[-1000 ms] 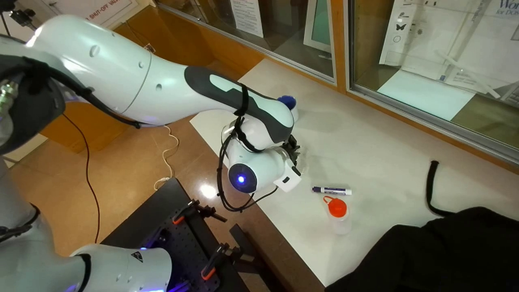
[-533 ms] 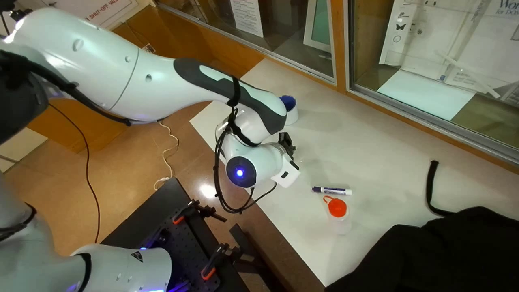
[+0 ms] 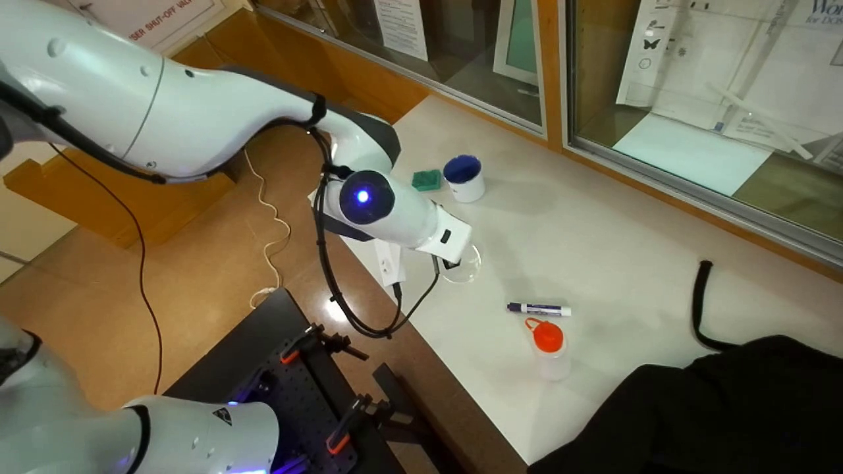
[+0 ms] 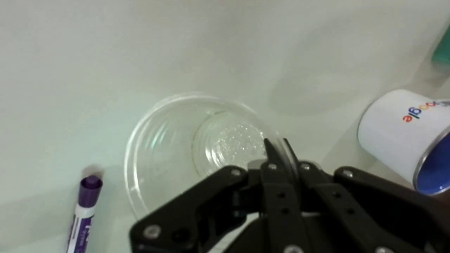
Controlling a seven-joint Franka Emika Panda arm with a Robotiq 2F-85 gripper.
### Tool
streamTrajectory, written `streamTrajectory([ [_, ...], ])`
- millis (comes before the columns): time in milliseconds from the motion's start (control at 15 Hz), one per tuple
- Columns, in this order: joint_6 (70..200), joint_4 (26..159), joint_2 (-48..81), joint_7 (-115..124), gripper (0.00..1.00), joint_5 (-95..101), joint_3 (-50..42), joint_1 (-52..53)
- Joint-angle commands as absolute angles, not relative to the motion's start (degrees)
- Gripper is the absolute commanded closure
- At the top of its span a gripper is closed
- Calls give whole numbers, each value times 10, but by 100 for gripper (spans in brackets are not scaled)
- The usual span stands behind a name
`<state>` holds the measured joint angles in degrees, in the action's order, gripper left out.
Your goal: Put the cup upright, then put the marker in the cup
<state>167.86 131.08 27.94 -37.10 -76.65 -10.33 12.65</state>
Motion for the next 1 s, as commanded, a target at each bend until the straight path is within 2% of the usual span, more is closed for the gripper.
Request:
streamTrajectory([
  [0,1702,1337,285,-259,99,-602,-176,220],
  [67,1702,1341,290,-226,99,-548,-206,248],
  [133,1687,1328,287,-271,99,-610,-162,200],
  [400,1687,1329,292,-257,99,-600,-169,210],
  [467,1698,1328,303,-251,99,-574,-183,223],
  [533,1721,1336,300,-202,99,-477,-147,178],
  [600,1701,1330,312,-226,99,-486,-217,246],
  [933,1657,1302,361,-180,99,-286,-360,352],
])
